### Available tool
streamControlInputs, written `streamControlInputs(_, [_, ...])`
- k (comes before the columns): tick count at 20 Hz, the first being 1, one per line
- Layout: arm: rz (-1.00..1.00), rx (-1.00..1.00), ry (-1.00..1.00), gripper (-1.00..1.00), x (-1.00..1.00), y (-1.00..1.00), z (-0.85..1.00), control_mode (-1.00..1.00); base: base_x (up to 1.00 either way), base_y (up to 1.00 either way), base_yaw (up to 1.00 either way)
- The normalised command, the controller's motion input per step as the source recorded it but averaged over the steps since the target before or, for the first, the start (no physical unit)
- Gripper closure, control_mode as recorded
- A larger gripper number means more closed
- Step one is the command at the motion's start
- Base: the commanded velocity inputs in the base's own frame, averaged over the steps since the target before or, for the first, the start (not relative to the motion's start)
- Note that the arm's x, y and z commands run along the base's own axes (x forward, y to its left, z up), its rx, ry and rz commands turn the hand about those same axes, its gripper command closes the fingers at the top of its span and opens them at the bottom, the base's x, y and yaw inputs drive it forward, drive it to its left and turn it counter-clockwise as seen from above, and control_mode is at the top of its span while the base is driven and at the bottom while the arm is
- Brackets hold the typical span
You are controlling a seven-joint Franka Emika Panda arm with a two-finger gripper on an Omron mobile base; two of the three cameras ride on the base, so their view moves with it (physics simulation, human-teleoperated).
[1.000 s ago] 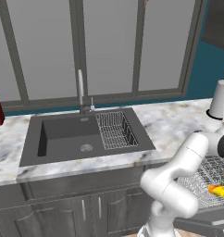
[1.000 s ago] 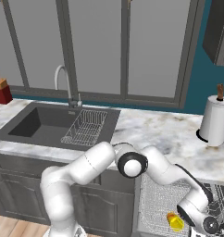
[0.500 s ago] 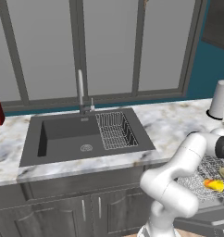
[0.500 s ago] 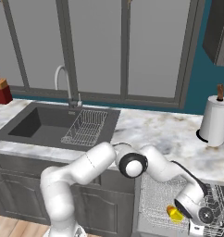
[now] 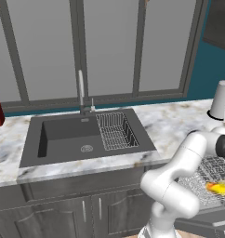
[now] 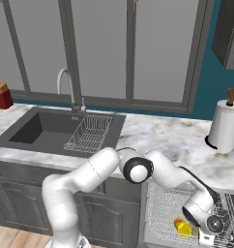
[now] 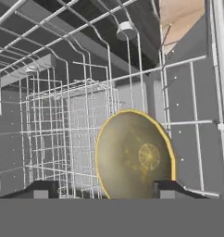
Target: Pick up the cup and bowl from the counter, place them in the dishwasher, and close the dishwasher door.
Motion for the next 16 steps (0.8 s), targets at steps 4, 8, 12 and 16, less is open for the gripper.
streamControlInputs(4, [0.00, -0.01, -0.03, -1.00, -0.23, -0.01, 0.63, -1.00, 0.00, 0.00, 0.00])
streamControlInputs(8, [0.00, 0.00, -0.02, -1.00, -0.21, 0.00, 0.59, -1.00, 0.00, 0.00, 0.00])
streamControlInputs(12, [0.00, 0.00, 0.00, -1.00, -0.08, 0.00, 0.32, -1.00, 0.00, 0.00, 0.00])
streamControlInputs(16, [0.00, 0.00, 0.00, -1.00, -0.09, 0.02, 0.29, -1.00, 0.00, 0.00, 0.00])
